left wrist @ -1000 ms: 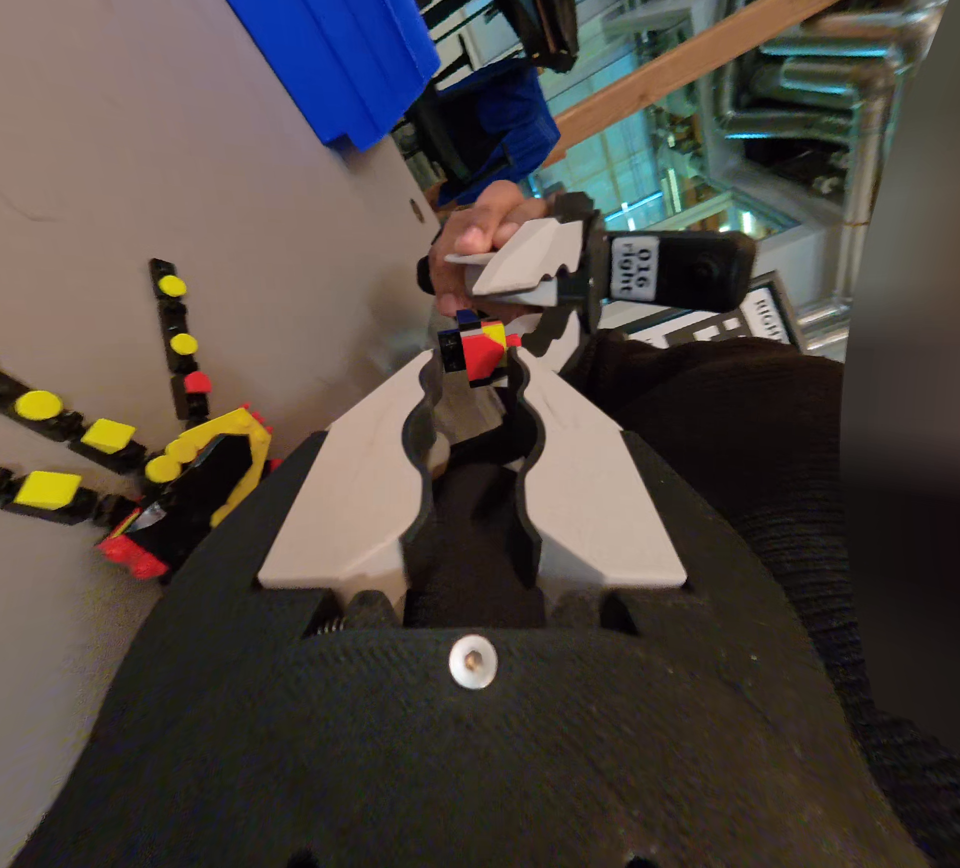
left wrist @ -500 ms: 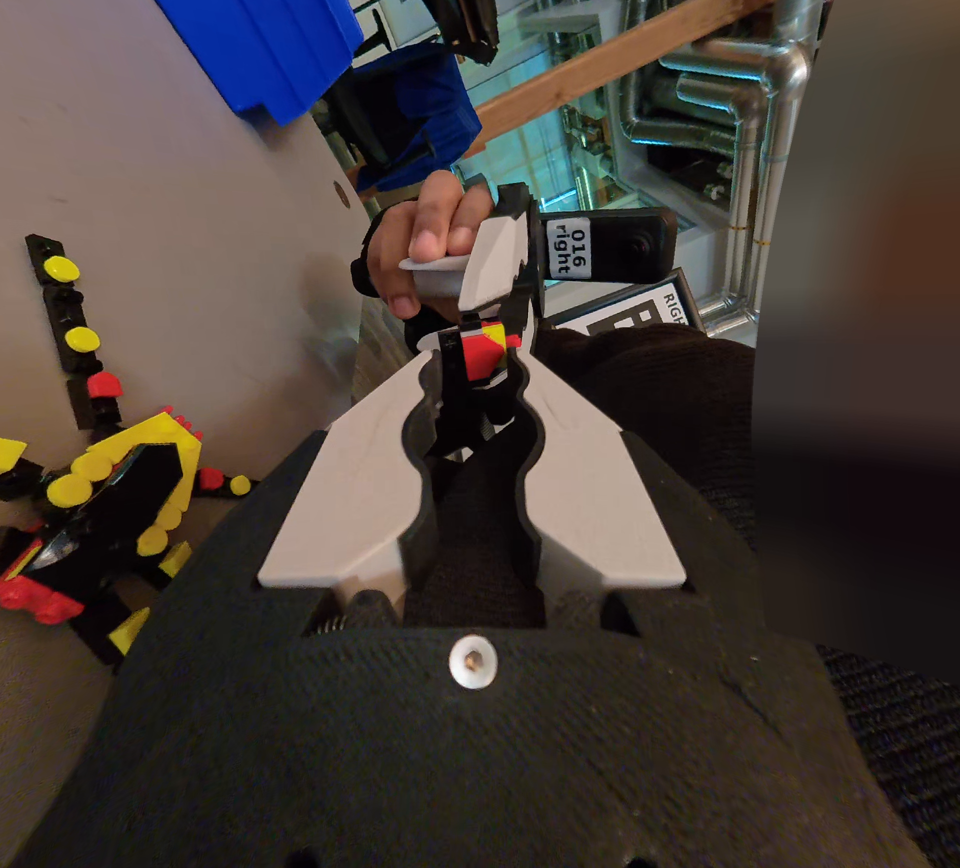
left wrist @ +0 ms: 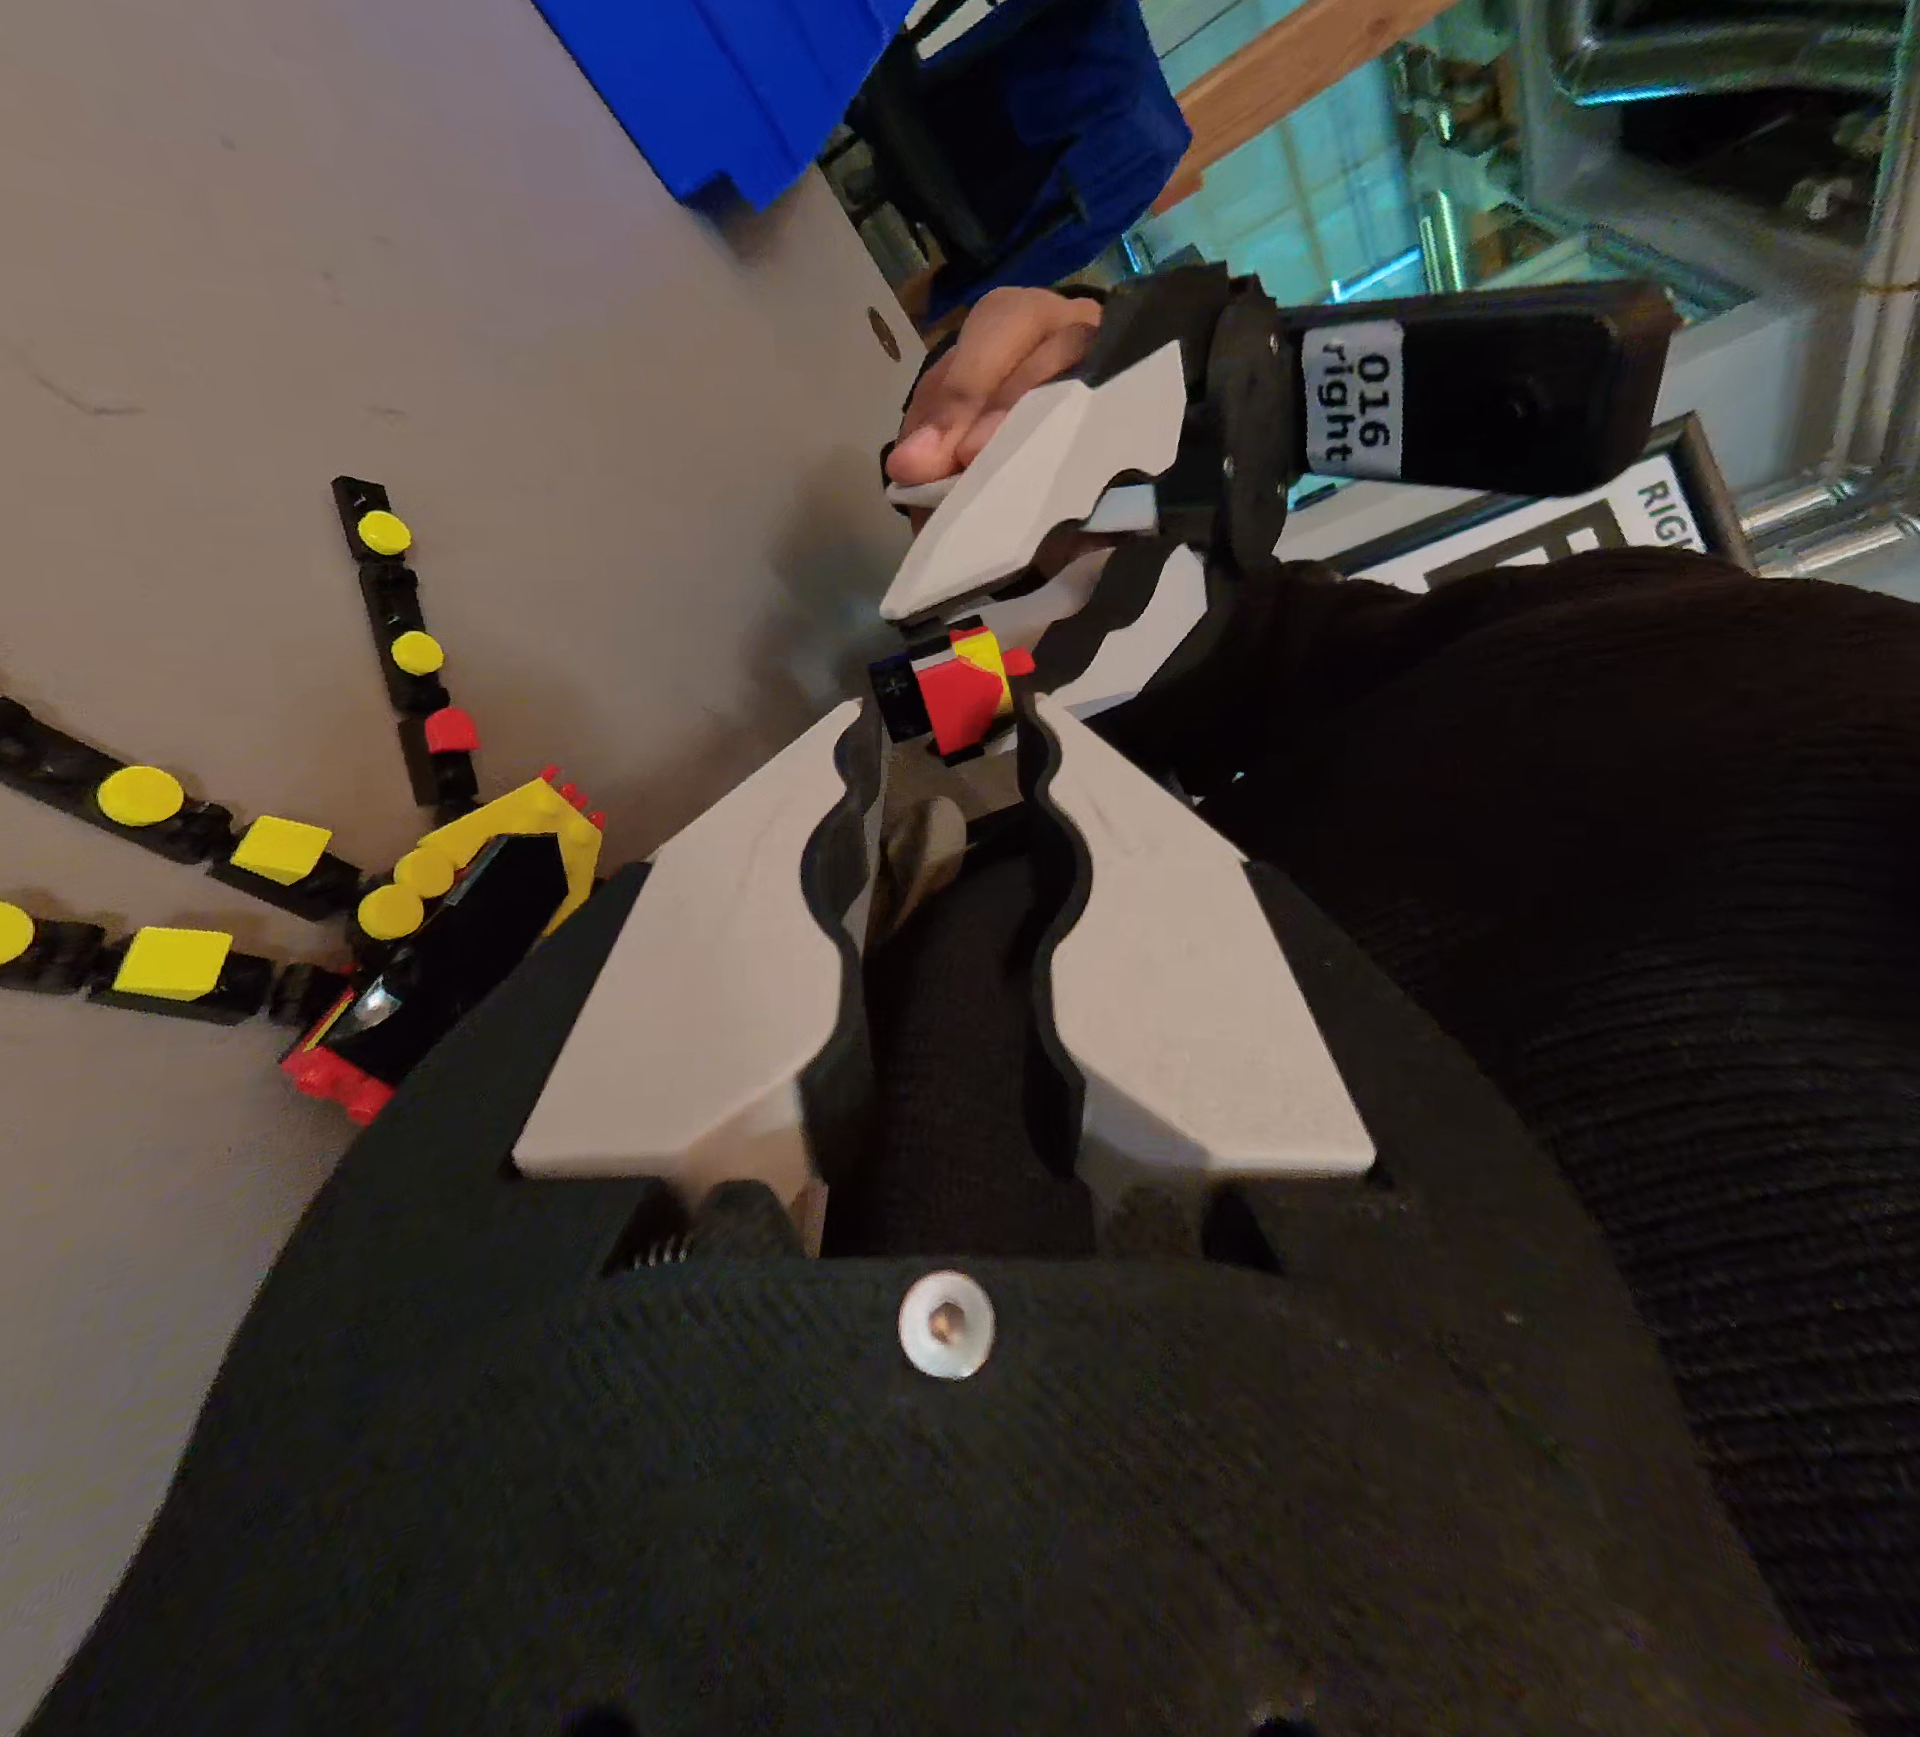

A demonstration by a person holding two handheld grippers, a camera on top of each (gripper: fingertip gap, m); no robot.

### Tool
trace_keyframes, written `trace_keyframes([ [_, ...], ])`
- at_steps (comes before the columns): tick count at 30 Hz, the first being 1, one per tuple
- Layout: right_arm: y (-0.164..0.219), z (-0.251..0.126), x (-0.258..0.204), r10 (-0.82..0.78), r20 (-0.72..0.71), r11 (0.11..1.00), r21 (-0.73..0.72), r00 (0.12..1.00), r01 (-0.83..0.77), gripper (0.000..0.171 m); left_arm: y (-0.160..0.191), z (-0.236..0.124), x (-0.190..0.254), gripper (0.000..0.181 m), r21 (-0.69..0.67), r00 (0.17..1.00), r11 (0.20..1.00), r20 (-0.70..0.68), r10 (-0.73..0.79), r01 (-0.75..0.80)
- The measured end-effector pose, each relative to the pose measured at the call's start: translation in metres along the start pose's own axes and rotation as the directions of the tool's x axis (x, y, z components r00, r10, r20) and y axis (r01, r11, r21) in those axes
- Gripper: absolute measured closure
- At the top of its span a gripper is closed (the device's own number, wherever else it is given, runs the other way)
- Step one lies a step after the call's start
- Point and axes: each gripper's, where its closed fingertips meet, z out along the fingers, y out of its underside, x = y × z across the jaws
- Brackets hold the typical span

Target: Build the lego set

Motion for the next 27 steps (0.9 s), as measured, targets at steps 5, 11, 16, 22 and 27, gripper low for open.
trace_keyframes([
  [5, 0.013, -0.001, 0.005, 0.094, 0.023, 0.995, -0.028, 0.995, -0.094, 0.146, -0.006, -0.007, 0.000, 0.148, 0.008, 0.999, 0.999, 0.018, 0.049, -0.049],
  [11, 0.045, 0.009, 0.002, 0.225, 0.069, 0.967, -0.135, 0.972, -0.215, 0.146, -0.011, -0.038, -0.041, 0.129, -0.148, 0.840, 0.905, 0.337, 0.425, -0.399],
  [16, 0.049, 0.018, -0.003, 0.295, 0.125, 0.949, -0.155, 0.947, -0.276, 0.146, 0.009, -0.037, -0.064, 0.119, -0.319, 0.730, 0.819, 0.374, 0.572, -0.478],
  [22, 0.058, 0.021, -0.001, 0.380, 0.168, 0.921, -0.156, 0.910, -0.356, 0.146, 0.010, -0.038, -0.077, 0.140, -0.379, 0.617, 0.727, 0.385, 0.687, -0.573],
  [27, 0.055, 0.022, -0.003, 0.473, 0.233, 0.881, -0.141, 0.850, -0.451, 0.146, 0.023, -0.033, -0.081, 0.142, -0.430, 0.618, 0.704, 0.345, 0.707, -0.565],
])
